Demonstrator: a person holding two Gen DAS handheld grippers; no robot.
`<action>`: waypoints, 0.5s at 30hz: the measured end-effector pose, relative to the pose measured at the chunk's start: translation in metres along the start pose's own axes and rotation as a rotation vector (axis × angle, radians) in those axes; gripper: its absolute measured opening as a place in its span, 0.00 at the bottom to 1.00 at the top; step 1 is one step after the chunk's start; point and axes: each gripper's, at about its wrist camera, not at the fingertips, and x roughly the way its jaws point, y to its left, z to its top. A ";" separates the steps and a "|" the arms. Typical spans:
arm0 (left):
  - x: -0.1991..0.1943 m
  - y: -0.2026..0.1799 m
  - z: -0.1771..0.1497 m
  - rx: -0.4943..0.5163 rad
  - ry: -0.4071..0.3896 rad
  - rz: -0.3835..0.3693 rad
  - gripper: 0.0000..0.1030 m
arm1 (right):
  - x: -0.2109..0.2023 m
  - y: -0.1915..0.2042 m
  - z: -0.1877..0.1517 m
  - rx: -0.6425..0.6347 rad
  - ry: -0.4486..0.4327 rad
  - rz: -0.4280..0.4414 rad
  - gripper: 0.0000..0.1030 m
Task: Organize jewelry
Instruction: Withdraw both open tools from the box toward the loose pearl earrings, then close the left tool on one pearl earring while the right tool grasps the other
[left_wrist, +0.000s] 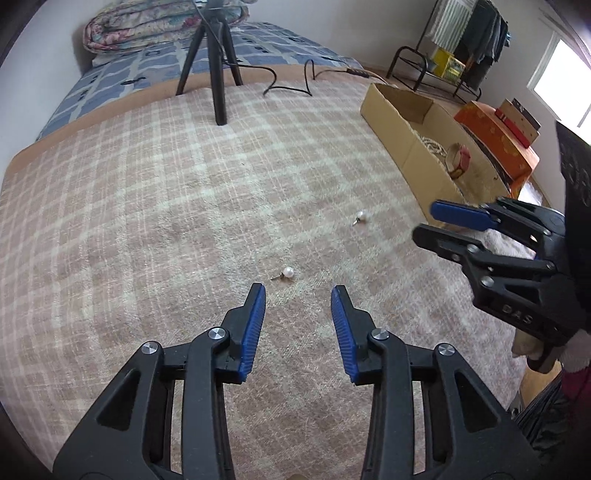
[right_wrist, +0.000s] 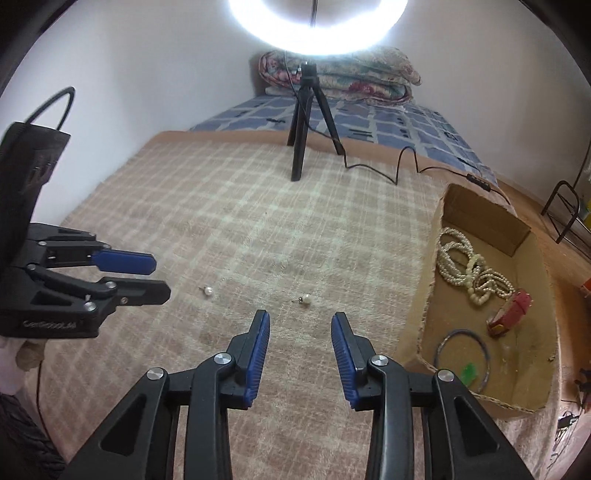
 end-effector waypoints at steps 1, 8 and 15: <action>0.002 -0.001 0.000 0.010 0.002 -0.002 0.36 | 0.005 -0.001 -0.001 0.008 0.003 0.002 0.34; 0.027 -0.014 -0.003 0.114 0.037 0.019 0.30 | 0.030 -0.003 -0.001 0.039 0.013 0.018 0.34; 0.039 -0.004 0.002 0.095 0.040 0.030 0.30 | 0.042 -0.004 0.002 0.051 0.020 0.019 0.35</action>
